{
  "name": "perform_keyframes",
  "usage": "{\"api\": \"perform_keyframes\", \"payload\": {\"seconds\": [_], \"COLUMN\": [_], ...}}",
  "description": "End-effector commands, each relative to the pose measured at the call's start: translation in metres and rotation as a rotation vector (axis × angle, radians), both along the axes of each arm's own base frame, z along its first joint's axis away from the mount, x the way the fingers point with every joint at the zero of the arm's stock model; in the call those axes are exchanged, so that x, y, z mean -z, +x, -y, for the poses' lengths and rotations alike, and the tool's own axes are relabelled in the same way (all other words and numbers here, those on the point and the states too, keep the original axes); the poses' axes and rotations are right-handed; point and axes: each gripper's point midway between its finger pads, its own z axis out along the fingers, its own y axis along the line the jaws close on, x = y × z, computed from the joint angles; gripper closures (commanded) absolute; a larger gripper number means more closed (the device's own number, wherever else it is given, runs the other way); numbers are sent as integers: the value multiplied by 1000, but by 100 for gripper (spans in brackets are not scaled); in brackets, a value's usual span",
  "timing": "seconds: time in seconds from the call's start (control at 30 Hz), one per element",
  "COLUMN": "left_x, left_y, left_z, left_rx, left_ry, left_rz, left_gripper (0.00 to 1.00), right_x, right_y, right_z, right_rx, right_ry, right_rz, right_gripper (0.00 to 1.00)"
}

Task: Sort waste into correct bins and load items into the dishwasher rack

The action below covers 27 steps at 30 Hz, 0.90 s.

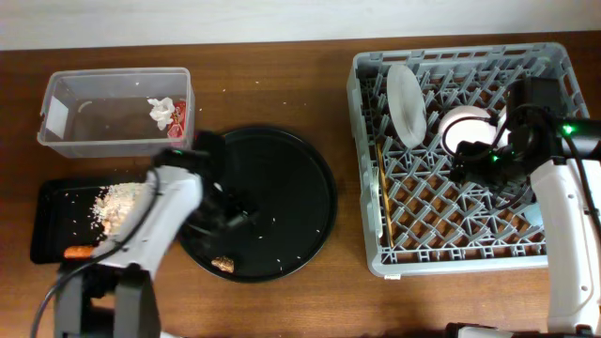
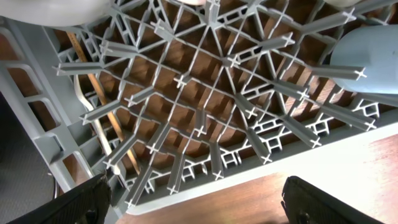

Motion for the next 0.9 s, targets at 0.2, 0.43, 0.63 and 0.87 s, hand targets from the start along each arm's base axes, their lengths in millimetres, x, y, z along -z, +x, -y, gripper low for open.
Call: {"api": "perform_keyframes", "payload": {"seconds": [0.2,0.43,0.63,0.87], "left_x": [30,54,59,12], "left_y": [-39,-41,-24,18], "left_z": [10,-6,-15,-55], "left_rx": [-27,-77,-72,-98], "left_ry": [69,155,207,210], "left_rz": [-81,-41,44,210], "left_gripper": [11,16,63,85], "right_x": [1,1,1,1], "right_y": [-1,-1,-1,-1], "right_z": [1,0,0,1], "right_rx": [-4,-4,-4,-4], "right_ry": [0,1,1,1], "right_rz": [-3,-6,-6,-6], "right_gripper": [9,9,9,9]}}
